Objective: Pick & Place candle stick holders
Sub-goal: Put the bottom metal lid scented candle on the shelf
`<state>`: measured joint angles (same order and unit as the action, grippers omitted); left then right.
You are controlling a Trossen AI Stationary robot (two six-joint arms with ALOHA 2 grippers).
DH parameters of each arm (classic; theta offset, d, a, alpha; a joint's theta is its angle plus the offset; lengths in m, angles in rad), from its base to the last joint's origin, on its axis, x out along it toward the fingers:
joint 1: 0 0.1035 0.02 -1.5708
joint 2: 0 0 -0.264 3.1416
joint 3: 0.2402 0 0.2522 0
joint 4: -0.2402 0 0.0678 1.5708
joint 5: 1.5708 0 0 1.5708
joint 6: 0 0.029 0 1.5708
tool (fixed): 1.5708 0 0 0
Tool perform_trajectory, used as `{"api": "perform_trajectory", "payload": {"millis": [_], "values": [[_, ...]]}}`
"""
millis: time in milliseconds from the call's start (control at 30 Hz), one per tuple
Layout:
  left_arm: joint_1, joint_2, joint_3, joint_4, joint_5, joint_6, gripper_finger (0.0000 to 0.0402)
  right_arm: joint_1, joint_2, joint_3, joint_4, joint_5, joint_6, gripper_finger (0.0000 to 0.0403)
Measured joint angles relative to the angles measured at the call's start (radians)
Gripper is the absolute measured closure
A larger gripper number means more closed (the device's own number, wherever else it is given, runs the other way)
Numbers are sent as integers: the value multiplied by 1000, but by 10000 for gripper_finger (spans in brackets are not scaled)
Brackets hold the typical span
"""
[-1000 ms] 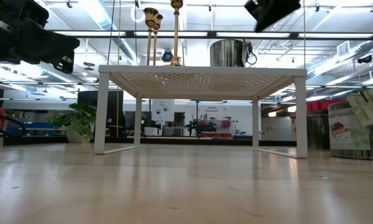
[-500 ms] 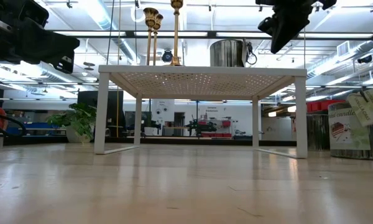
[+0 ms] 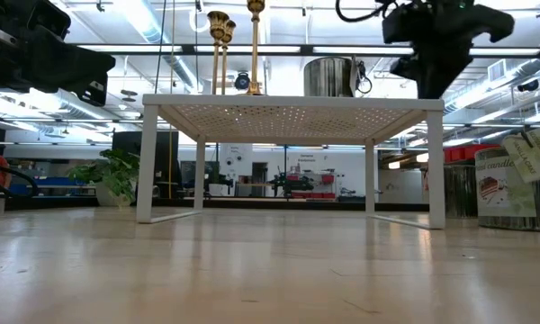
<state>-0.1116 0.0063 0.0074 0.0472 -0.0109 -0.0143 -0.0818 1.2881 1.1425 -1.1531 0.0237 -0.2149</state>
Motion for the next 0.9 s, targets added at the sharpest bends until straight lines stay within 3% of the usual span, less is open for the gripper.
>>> {"api": "perform_trajectory", "payload": {"millis": [267,900], "values": [[0,0,0,0,0,0,383,0,-19,-7,-56,-42,49,328],[0,0,0,0,0,0,383,1,-60,-60,-106,-45,112,102]]}}
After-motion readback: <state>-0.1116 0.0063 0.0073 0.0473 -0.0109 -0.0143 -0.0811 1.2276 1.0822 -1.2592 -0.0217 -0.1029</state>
